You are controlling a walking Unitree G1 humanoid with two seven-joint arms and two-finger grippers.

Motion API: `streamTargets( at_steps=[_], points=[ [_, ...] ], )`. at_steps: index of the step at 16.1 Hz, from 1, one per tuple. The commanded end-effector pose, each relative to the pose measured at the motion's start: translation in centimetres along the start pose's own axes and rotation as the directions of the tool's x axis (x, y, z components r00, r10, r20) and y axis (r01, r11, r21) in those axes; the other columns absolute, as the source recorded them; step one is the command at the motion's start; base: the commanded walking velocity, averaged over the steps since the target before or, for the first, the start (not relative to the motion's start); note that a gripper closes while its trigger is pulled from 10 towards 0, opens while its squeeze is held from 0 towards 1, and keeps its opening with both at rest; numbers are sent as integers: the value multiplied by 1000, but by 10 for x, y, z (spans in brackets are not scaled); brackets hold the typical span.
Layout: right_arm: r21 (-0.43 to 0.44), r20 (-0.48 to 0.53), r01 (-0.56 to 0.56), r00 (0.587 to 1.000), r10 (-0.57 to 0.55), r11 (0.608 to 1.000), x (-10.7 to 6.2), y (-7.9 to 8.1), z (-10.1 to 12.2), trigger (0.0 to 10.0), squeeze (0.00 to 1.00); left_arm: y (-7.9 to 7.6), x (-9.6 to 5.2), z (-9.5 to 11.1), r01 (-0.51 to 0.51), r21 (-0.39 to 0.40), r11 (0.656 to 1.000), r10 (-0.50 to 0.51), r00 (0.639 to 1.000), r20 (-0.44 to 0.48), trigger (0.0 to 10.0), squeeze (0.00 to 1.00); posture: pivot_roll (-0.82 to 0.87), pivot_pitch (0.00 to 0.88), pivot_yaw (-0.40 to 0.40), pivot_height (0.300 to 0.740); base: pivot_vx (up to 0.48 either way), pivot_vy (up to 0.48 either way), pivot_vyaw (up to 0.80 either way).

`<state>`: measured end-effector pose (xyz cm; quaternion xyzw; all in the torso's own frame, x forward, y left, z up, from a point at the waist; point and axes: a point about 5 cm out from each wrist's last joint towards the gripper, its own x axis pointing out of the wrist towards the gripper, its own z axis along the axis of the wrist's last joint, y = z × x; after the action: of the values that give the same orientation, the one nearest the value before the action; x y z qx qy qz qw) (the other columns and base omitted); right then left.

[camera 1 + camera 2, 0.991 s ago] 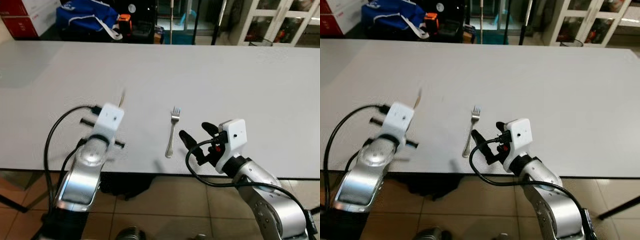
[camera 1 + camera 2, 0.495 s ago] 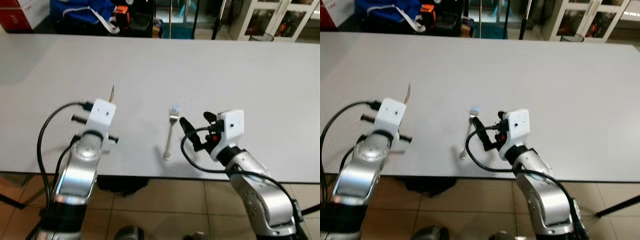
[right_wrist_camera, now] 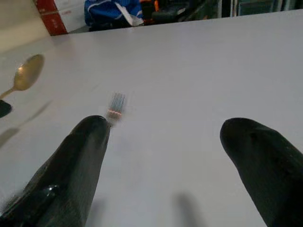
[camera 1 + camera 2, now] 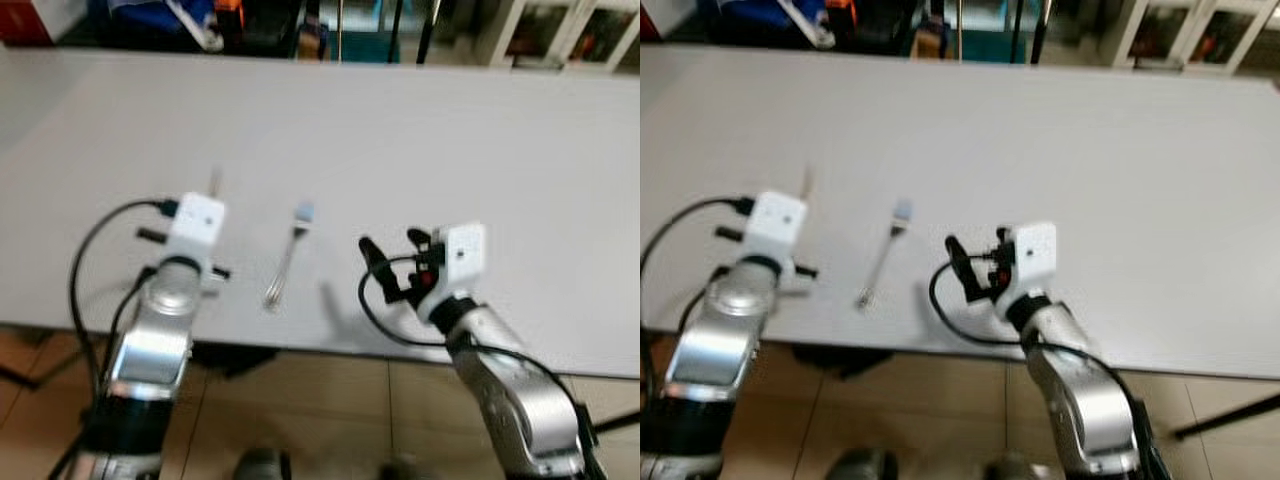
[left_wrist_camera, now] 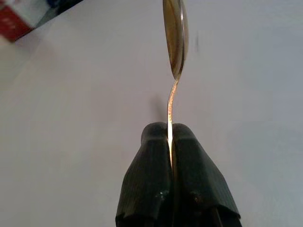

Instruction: Setting the table

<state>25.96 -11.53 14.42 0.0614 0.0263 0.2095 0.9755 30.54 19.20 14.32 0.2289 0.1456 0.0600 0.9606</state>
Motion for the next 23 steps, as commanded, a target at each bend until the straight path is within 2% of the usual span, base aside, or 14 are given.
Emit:
streamTargets(
  at_steps=[1,2,4,7,11,14,18,21,23],
  points=[
    [9,-15,13,1000,-12,1000,-6,-6,-2,10000,0,1,-2,-8,-20,20,1000,20,999,-38,10000,0,66,101,23,740,0,0,0],
    [14,-17,6,1000,-6,1000,-6,-6,-2,10000,0,4,-1,-13,-22,37,999,24,998,-66,10000,0,68,101,20,740,0,0,0],
    [42,-27,-50,998,51,998,-6,0,-2,10000,0,9,2,-20,-26,144,989,40,995,-96,10000,0,70,100,16,740,0,0,0],
    [44,-16,-108,994,109,993,-5,7,0,10000,0,11,7,-15,-27,198,980,41,997,-69,10000,0,66,100,16,740,0,0,0],
    [8,-15,-250,968,250,968,-12,20,3,10000,0,-4,22,-7,34,277,960,-26,999,-33,10000,0,55,99,29,740,0,0,0],
    [-10,-28,-289,957,289,957,-14,24,3,10000,0,-13,31,-8,61,330,942,-51,998,-40,10000,0,51,89,27,740,0,0,0],
    [-19,-32,-311,950,310,950,-15,26,3,10000,0,-18,43,-4,52,327,944,-41,998,-38,10000,0,42,82,36,740,0,0,0],
    [-33,-36,-321,947,320,946,-16,27,4,10000,0,-22,51,2,53,297,953,-39,998,-51,10000,0,36,77,44,740,0,0,0],
    [-49,-40,-328,944,327,943,-17,25,5,10000,0,-26,53,5,77,228,971,-61,995,-75,10000,0,35,74,47,740,0,0,0]
  ],
)
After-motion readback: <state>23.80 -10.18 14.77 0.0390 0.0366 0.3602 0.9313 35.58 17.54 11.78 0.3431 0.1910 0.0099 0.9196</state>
